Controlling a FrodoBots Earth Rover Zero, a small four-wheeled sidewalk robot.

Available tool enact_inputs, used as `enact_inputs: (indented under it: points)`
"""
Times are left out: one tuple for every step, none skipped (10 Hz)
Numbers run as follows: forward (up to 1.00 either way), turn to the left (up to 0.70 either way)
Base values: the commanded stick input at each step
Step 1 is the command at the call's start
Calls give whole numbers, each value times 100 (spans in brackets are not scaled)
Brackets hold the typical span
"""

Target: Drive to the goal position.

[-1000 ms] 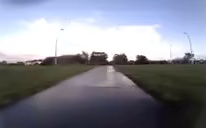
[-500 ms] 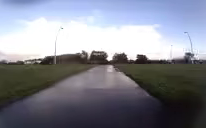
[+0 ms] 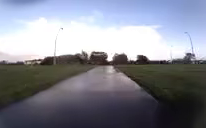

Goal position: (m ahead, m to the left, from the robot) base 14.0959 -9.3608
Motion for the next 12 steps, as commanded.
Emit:
enact_inputs:
  points:
    - [45, 0]
    - [45, 0]
    - [45, 0]
    - [45, 0]
    - [45, 0]
    - [45, 0]
    - [45, 0]
    - [45, 0]
    - [45, 0]
    - [45, 0]
    - [45, 0]
    - [45, 0]
